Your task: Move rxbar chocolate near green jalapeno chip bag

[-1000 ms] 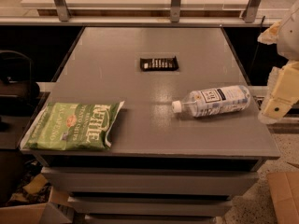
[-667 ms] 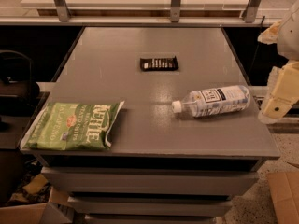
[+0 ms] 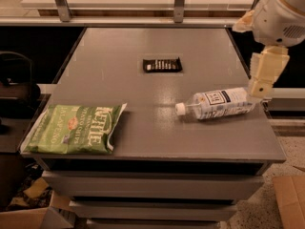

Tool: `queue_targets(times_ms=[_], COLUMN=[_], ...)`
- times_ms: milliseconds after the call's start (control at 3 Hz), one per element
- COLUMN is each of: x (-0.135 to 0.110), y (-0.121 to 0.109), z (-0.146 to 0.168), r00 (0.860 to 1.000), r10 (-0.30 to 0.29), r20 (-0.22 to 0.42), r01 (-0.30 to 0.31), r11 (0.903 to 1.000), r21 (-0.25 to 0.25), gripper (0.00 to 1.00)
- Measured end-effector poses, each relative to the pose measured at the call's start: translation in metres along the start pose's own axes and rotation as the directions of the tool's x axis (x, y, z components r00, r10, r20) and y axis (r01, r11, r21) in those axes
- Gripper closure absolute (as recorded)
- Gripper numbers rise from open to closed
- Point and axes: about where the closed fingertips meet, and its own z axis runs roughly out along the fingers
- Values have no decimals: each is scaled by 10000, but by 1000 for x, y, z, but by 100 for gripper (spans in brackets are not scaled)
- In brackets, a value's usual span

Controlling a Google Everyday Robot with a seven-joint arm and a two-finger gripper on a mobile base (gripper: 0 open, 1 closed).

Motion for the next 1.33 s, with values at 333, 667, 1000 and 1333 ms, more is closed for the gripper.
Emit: queue_targets(times_ms=[333, 667, 1000, 1333], x=[-29, -32, -43, -63], y=[-41, -45, -63, -88], z=[28, 29, 39, 58], r00=[9943, 9942, 9896, 9822], r10=[-995, -1002, -1414, -1863], r20=[386, 380, 269, 230], r01=[998, 999, 1410, 1864], r11=[9950, 9949, 9899, 9825], r21=[-79, 107, 154, -7], gripper=[0, 0, 0, 0])
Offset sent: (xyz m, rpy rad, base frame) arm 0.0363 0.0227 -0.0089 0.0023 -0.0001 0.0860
